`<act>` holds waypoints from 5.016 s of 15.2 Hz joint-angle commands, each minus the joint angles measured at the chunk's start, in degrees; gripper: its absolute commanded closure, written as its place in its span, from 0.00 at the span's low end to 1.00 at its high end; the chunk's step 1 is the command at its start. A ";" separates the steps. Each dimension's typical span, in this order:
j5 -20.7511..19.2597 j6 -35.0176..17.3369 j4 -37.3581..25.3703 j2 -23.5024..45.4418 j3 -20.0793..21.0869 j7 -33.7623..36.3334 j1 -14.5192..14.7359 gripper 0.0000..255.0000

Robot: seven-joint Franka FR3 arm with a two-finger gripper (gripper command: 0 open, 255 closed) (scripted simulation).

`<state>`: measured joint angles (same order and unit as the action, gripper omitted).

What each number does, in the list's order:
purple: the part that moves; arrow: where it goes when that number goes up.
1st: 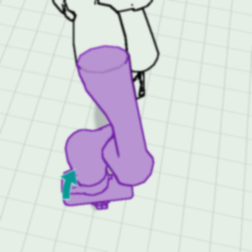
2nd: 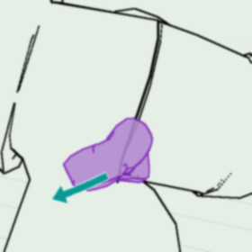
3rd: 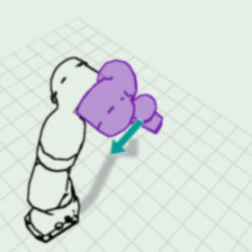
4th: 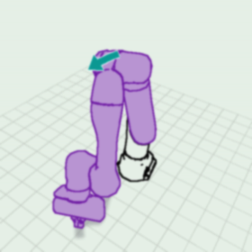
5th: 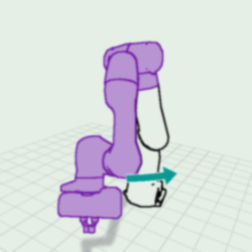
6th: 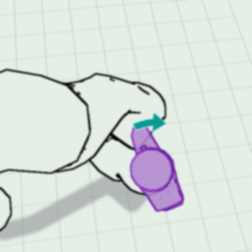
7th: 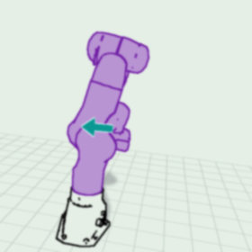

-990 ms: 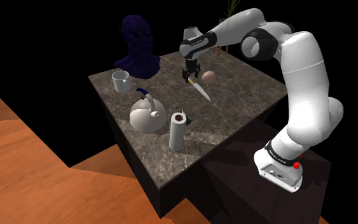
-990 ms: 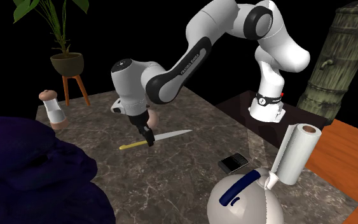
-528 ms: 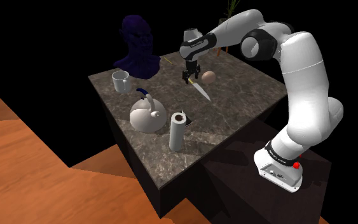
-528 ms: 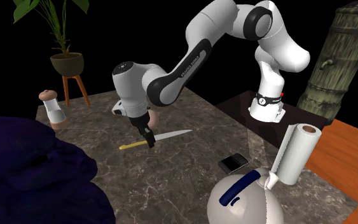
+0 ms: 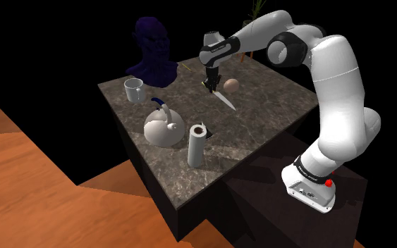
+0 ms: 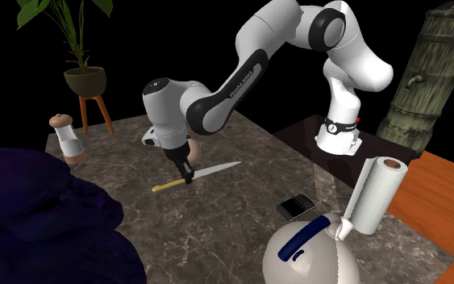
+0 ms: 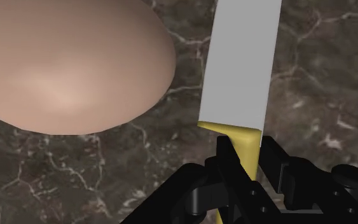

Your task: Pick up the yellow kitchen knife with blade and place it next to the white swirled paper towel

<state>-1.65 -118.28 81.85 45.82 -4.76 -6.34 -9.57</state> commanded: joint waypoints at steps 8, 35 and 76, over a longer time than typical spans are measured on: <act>-0.08 2.39 -0.06 -2.31 -0.08 -0.13 0.07 1.00; -0.37 18.11 -7.43 -10.70 -0.42 -1.00 0.26 1.00; -0.81 19.78 33.32 -52.28 5.19 13.70 10.00 1.00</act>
<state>-2.63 -98.19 113.59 -5.18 -0.01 6.48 0.03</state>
